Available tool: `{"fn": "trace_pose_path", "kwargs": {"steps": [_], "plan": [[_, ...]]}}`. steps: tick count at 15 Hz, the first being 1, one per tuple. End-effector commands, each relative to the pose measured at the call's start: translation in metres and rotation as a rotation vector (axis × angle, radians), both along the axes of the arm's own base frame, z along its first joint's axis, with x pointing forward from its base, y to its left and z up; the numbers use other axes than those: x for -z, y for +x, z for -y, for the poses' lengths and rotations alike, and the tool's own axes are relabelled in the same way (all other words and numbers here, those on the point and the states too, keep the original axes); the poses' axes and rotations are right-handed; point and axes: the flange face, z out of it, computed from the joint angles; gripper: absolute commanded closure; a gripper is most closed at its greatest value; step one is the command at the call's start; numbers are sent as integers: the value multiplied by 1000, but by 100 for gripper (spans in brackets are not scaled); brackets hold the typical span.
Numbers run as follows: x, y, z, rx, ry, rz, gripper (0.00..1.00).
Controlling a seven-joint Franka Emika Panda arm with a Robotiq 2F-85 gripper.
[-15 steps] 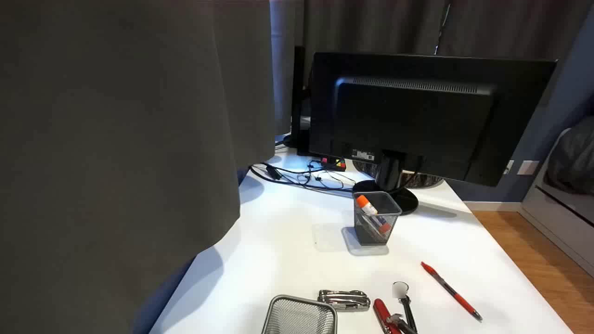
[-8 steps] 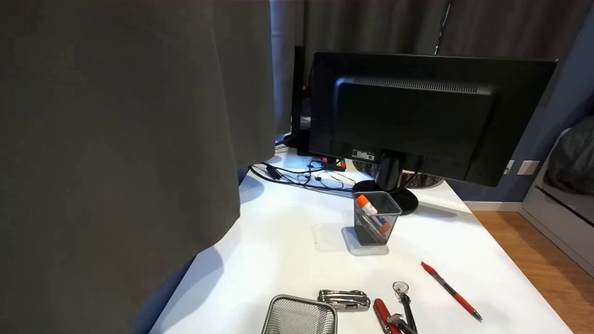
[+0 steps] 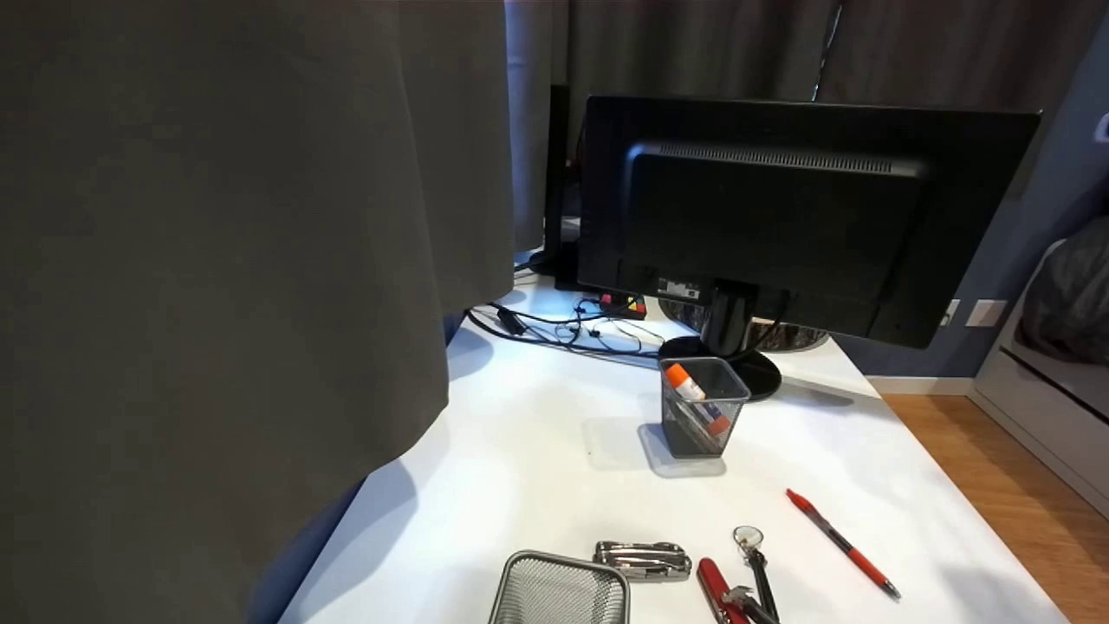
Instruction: Pick up the red pen and put it in the empty gray pen holder
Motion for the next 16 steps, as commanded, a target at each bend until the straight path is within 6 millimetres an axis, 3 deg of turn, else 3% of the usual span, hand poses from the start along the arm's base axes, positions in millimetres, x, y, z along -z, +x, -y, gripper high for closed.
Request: {"fn": "trace_pose_path", "kwargs": {"steps": [1, 3, 5, 6, 8, 16], "plan": [[67, 20, -46, -48, -47, -6, 0], [106, 25, -63, -71, -90, 23, 0], [130, 31, -67, -58, -88, 29, 0], [112, 17, -61, -66, -82, 24, 0], [134, 23, -63, -63, -78, 11, 0], [159, 47, -83, 140, -38, 217, 0]]}}
